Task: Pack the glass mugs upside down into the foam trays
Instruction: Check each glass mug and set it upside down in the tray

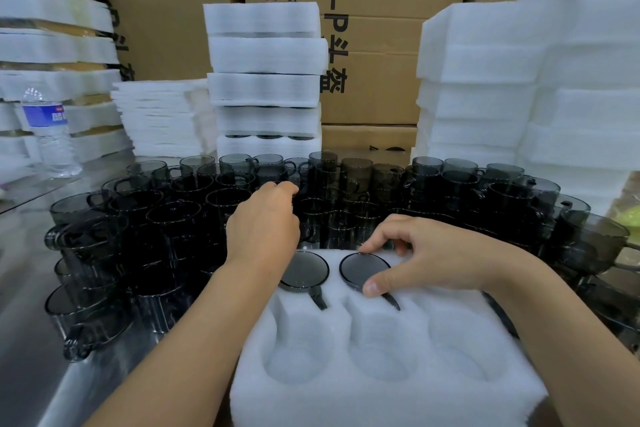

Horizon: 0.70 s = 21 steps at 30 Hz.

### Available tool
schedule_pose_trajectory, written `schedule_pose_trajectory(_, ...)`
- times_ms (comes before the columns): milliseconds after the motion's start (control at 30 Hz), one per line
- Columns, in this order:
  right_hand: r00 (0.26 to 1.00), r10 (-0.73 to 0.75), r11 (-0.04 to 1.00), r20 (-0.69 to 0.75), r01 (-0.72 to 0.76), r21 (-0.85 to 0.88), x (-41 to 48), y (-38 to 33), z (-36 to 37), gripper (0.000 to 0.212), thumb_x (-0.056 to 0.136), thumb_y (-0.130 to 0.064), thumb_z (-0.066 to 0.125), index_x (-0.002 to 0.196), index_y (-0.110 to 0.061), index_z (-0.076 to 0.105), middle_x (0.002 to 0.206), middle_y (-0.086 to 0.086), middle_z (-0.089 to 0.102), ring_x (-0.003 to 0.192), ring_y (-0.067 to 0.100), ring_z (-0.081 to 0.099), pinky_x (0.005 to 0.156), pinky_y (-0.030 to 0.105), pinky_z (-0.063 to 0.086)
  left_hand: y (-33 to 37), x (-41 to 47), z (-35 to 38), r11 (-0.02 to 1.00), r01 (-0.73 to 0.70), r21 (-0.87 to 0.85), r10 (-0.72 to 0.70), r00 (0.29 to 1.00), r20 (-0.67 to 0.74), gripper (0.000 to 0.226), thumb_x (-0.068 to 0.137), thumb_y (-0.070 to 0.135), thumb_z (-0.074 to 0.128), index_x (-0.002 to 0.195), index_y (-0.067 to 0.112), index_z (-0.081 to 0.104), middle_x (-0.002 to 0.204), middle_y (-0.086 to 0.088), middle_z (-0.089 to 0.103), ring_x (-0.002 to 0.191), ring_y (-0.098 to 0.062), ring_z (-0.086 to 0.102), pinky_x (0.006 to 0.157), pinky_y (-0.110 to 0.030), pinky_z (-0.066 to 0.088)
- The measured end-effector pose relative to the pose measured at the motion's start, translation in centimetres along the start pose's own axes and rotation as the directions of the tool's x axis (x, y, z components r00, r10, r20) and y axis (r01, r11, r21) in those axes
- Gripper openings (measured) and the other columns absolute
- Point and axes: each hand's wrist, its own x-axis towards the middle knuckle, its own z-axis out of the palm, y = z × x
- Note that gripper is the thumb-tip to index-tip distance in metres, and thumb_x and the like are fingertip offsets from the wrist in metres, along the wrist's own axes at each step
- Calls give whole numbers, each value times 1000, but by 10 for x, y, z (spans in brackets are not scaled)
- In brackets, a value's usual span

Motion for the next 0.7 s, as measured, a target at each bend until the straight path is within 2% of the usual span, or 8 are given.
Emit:
schedule_pose_trajectory(167,1000,4,1000,-7,-4,-2,0,0,0,51,54,-72,72,97,-46,62,95,-35,47,83,-16,47,70,13,37,3,-2,-4,991,-130,24,131,988,-78,42,93,14,53,130,34,53,124,12,58,100,-20,61,66,-26,34)
schedule_pose_trajectory(233,998,0,1000,-65,2,30,3,-3,5,63,47,-84,59,96,-45,61,93,-28,53,77,-16,50,64,11,39,6,-4,-6,967,-251,-30,245,959,-141,37,92,18,57,125,35,57,117,15,60,96,-13,62,63,-24,34)
schedule_pose_trajectory(300,982,12,993,-187,10,115,8,-5,11,77,44,-94,42,100,-44,58,89,-20,62,74,-10,56,67,17,46,10,-6,-7,937,-337,-86,320,932,-171,32,89,19,61,117,35,62,109,18,63,91,-5,58,61,-23,35)
schedule_pose_trajectory(367,953,67,970,-297,8,244,14,-3,14,79,54,-97,24,104,-43,54,83,-17,67,67,-7,58,69,27,46,12,-7,-5,903,-417,-106,400,903,-155,28,85,17,66,110,32,66,100,17,65,90,-6,53,64,-22,33)
schedule_pose_trajectory(433,926,126,934,-357,10,356,19,0,14,75,70,-89,13,112,-41,51,81,-18,70,57,-4,58,66,27,39,14,-7,-2,846,-525,-90,512,849,-133,26,81,14,72,103,26,70,91,12,68,80,-10,54,66,-22,26)
schedule_pose_trajectory(500,907,159,912,-389,15,409,23,2,14,63,82,-78,15,114,-38,51,82,-17,71,52,-1,58,63,26,36,15,-6,0,789,-609,-82,597,791,-131,24,76,11,76,97,22,72,86,9,70,74,-15,55,66,-24,22)
schedule_pose_trajectory(633,901,159,886,-404,50,461,25,0,19,42,89,-69,29,101,-38,55,84,-20,69,53,1,58,64,26,39,14,-5,1,731,-668,-138,642,742,-192,22,73,2,75,91,14,73,82,4,69,68,-22,56,61,-33,44)
schedule_pose_trajectory(700,899,147,870,-413,81,486,24,-1,19,33,87,-64,41,100,-38,57,87,-24,67,55,1,59,62,22,38,13,-5,2,703,-688,-180,656,725,-210,22,76,-2,72,93,12,73,85,2,69,69,-23,54,62,-33,47)
